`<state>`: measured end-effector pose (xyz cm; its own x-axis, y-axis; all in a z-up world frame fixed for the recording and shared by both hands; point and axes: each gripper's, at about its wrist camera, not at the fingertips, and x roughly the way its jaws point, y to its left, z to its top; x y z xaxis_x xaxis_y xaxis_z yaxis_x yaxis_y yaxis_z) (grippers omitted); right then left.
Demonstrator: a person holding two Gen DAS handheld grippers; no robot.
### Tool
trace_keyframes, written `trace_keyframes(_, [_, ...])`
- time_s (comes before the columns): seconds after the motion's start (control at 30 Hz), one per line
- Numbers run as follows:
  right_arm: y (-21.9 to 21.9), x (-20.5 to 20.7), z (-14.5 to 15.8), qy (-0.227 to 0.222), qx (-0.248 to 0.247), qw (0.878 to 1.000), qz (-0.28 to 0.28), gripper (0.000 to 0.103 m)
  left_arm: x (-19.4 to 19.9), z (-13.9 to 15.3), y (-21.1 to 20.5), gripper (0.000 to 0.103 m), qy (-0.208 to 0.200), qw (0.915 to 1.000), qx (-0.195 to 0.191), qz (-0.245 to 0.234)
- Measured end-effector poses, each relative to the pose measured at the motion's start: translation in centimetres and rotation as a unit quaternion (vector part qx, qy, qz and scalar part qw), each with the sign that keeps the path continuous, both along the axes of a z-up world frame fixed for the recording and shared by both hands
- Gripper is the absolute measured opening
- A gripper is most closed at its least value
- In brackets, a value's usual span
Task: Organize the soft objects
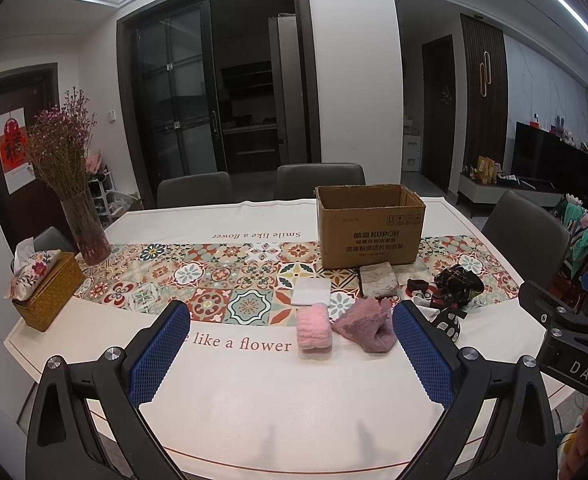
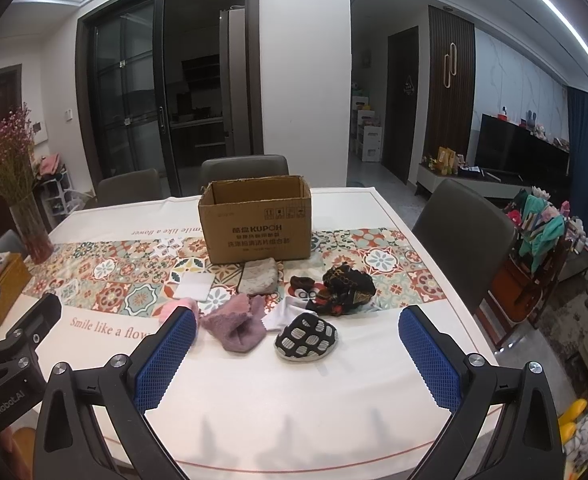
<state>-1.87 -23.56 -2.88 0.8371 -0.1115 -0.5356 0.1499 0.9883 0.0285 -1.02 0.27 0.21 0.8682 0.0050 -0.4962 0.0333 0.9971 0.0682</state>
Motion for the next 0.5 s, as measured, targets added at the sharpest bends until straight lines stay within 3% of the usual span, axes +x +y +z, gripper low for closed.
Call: trace_keyframes(0.5, [0.49, 0.01, 0.23, -0.002, -0.001, 1.0, 0.0, 0.102, 0.2, -0.13, -0.25, 0.103, 0.001, 1.0, 0.0, 0.0])
